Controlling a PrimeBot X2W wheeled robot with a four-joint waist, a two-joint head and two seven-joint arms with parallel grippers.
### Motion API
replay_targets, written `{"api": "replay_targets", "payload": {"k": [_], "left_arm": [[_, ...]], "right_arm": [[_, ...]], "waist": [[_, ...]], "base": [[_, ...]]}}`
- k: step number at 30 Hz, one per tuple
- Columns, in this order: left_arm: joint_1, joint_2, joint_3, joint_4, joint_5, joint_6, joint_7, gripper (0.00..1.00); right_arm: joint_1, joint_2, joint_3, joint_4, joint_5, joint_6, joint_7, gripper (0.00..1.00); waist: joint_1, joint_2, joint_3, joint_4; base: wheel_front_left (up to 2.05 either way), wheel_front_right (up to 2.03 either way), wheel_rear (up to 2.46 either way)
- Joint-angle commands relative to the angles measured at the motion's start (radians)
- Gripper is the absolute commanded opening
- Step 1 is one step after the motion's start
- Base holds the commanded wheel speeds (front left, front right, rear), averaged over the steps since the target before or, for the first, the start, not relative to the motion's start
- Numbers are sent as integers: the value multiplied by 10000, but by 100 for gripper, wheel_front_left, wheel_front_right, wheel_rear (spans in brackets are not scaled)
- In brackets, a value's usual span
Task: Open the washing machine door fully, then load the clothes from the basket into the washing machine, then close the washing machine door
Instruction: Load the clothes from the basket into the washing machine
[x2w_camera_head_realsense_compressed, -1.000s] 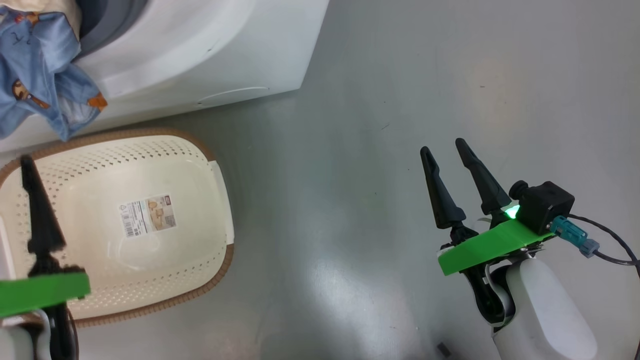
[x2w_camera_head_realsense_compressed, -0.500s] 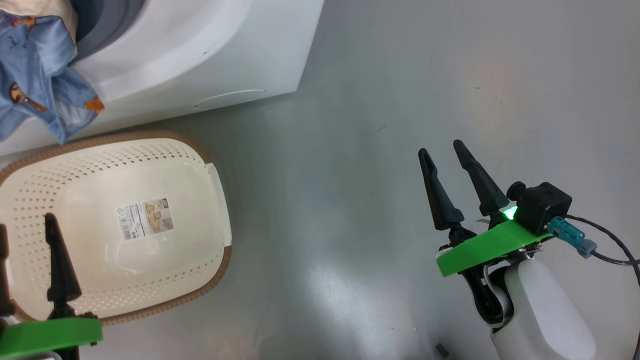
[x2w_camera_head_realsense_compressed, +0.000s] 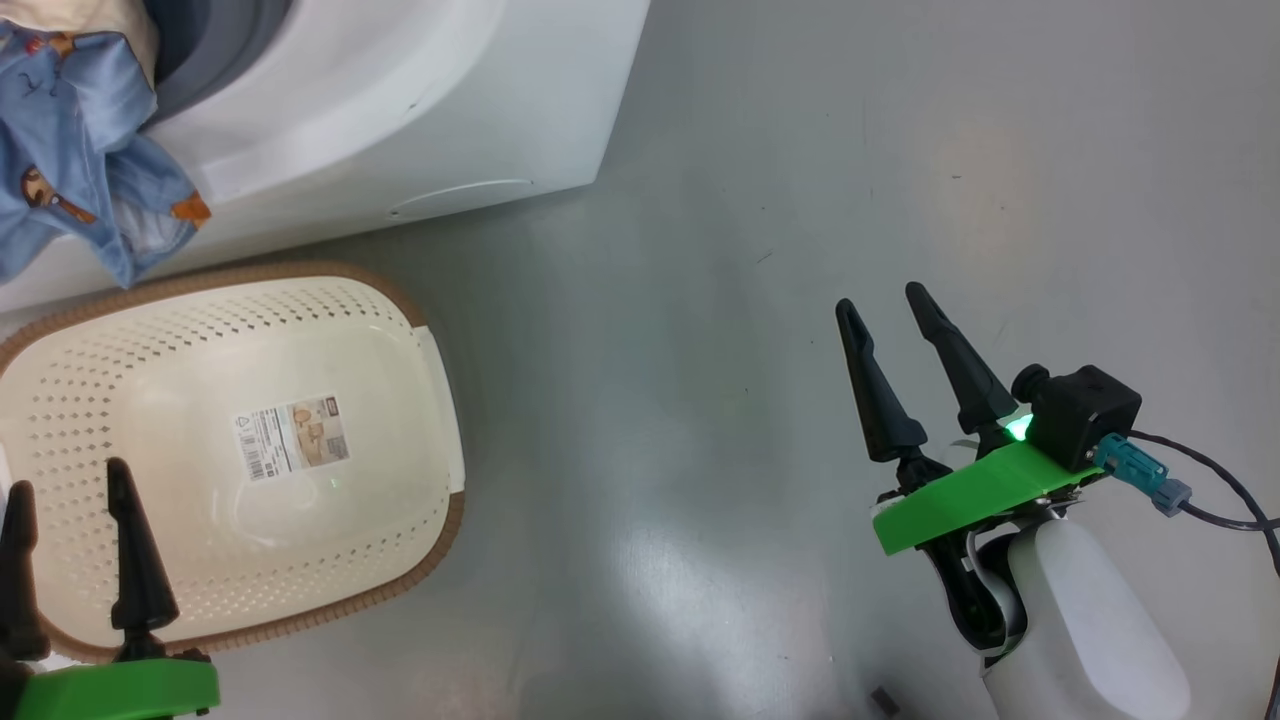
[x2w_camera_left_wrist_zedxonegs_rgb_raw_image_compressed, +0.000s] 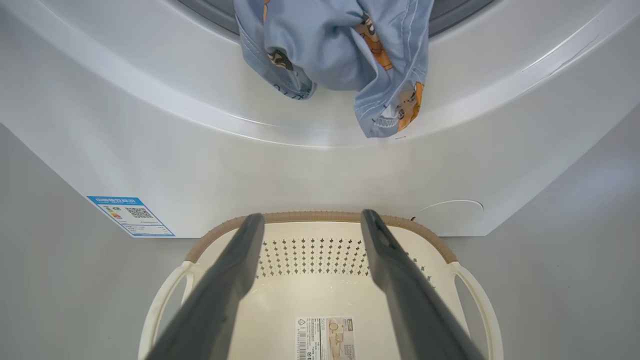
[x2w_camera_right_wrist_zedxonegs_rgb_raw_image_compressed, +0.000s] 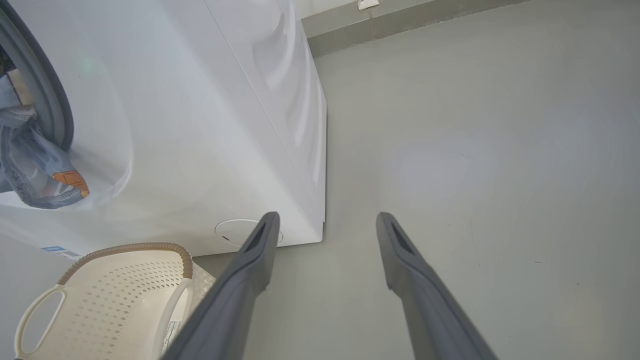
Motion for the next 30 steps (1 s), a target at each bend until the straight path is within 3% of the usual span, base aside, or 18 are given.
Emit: {"api": "replay_targets", "payload": {"k": [1, 18, 30], "left_arm": [[229, 116, 372, -137, 72, -65, -53, 100], [-314, 18, 283, -233, 163, -209, -47, 100], [-2053, 693, -56, -1474, 162, -112, 1727, 100]], "right_arm": [[330, 63, 266, -162, -130, 16, -119, 100], [344, 63, 257, -189, -101, 16, -119, 100], [345, 63, 302, -183, -33, 16, -119, 100]], "waist": [[0, 0, -3, 1], [0, 0, -38, 0], [0, 0, -74, -33]], "base": [[0, 0, 0], [0, 0, 0], [0, 0, 0]]}}
